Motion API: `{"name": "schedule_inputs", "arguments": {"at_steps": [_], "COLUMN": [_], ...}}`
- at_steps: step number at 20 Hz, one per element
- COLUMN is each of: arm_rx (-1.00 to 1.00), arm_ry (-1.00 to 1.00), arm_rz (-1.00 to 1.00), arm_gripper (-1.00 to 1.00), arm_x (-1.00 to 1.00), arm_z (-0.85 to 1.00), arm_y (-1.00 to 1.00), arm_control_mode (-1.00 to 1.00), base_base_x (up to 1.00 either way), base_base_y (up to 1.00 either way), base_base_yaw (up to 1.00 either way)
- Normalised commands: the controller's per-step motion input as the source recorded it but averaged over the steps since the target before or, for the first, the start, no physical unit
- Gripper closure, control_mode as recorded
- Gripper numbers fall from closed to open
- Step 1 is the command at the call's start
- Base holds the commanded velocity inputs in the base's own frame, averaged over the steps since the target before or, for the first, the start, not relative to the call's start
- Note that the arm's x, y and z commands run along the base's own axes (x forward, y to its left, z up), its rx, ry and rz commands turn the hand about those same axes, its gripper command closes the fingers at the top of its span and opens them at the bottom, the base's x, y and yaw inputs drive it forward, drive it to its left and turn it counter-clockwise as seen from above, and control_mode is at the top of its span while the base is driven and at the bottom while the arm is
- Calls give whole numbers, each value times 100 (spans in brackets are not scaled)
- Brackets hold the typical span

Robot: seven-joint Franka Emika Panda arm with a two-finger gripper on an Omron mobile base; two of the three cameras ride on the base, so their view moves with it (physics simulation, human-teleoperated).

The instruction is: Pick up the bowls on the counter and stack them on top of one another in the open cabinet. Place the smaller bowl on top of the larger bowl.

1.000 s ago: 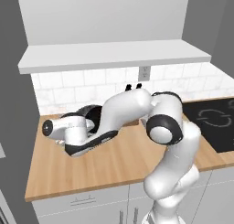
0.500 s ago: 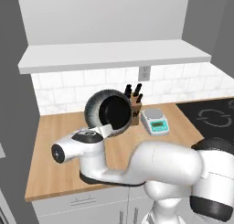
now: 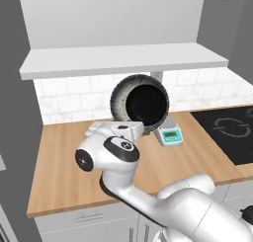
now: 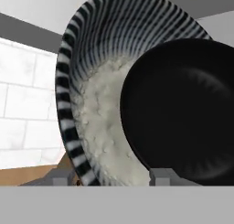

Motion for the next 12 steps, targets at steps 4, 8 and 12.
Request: {"name": "schedule_inputs", "arguments": {"at_steps": [4,8,12], "arm_rx": [3,0,0], "arm_ry": [0,15,33], "arm_rz": [-2,-1,0], "arm_gripper": [100,100,100], "arm_x": [0,2,22], "arm_z": [100,100,100], "arm_y": [0,-3,-3], "arm_control_mode": [-100,-100,-100], "base_base_x": [0,0,0], "base_base_y": [0,0,0], "base_base_yaw": [0,0,0]}}
